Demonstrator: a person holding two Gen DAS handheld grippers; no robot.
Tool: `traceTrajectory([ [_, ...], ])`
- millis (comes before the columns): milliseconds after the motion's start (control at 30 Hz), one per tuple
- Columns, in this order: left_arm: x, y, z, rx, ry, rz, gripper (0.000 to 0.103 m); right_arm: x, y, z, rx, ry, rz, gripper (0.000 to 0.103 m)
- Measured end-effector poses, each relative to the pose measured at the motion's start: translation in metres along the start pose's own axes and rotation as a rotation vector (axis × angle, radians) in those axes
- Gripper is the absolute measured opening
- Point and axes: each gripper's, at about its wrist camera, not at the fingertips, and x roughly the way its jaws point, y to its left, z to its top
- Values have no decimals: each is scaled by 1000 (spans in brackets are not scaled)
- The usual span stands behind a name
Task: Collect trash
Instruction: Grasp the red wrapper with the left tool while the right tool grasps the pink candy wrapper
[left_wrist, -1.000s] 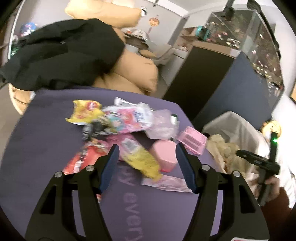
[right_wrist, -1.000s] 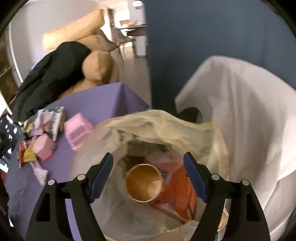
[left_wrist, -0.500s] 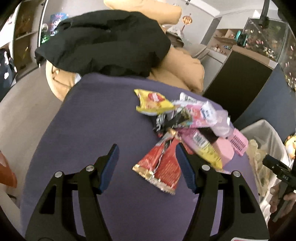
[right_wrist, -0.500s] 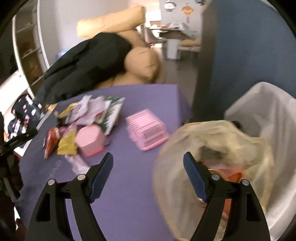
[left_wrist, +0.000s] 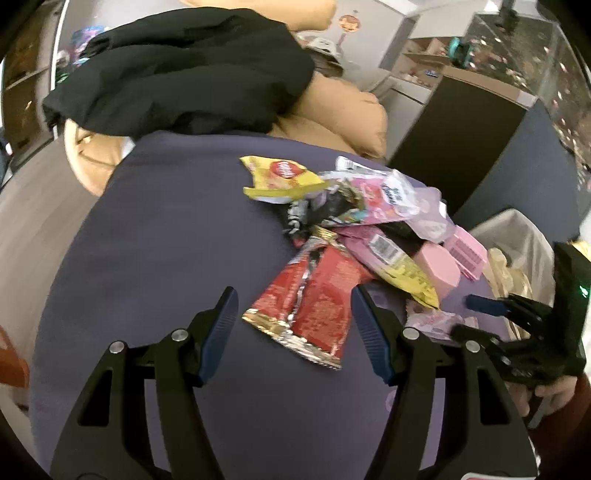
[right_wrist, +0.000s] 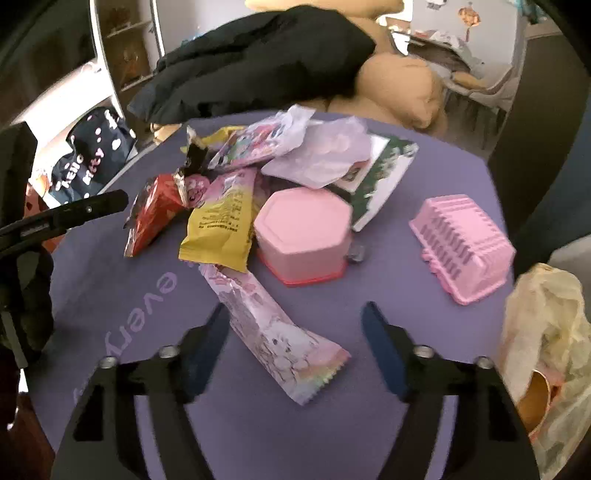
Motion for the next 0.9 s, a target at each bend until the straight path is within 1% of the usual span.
traceTrajectory([
  [67, 5, -4, 1, 19, 10, -8, 60, 2, -3, 2, 11, 3, 18, 52],
  [100, 8, -6, 1, 31, 19, -9, 60, 3, -4, 3, 16, 3, 24, 47],
  [133, 11, -8, 2, 40, 26, -7, 60, 2, -6, 3, 23, 1, 22, 38],
  [200, 19, -13, 5, 59, 46, 3, 60, -1, -15, 1, 50, 1, 36, 32],
  [233, 21, -14, 7, 65, 50, 8, 60, -2, -20, -2, 74, 0, 59, 31],
  [300, 29, -17, 11, 82, 56, 25, 60, -6, -25, -6, 89, 2, 69, 30],
  [533, 50, -27, 18, 111, 101, 35, 60, -25, -43, -28, 139, 3, 21, 30],
  [633, 55, -28, 18, 102, 121, 33, 59, -31, -55, -37, 178, -3, -7, 30],
  [667, 55, -28, 18, 97, 124, 29, 53, -33, -58, -39, 187, -4, -6, 30],
  [767, 55, -28, 16, 81, 129, 15, 45, -37, -62, -45, 190, -7, -8, 30],
  [867, 49, -30, 13, 82, 125, 7, 41, -38, -59, -47, 180, -15, -20, 30],
  [900, 47, -31, 11, 80, 127, 0, 40, -38, -59, -47, 178, -17, -24, 30],
])
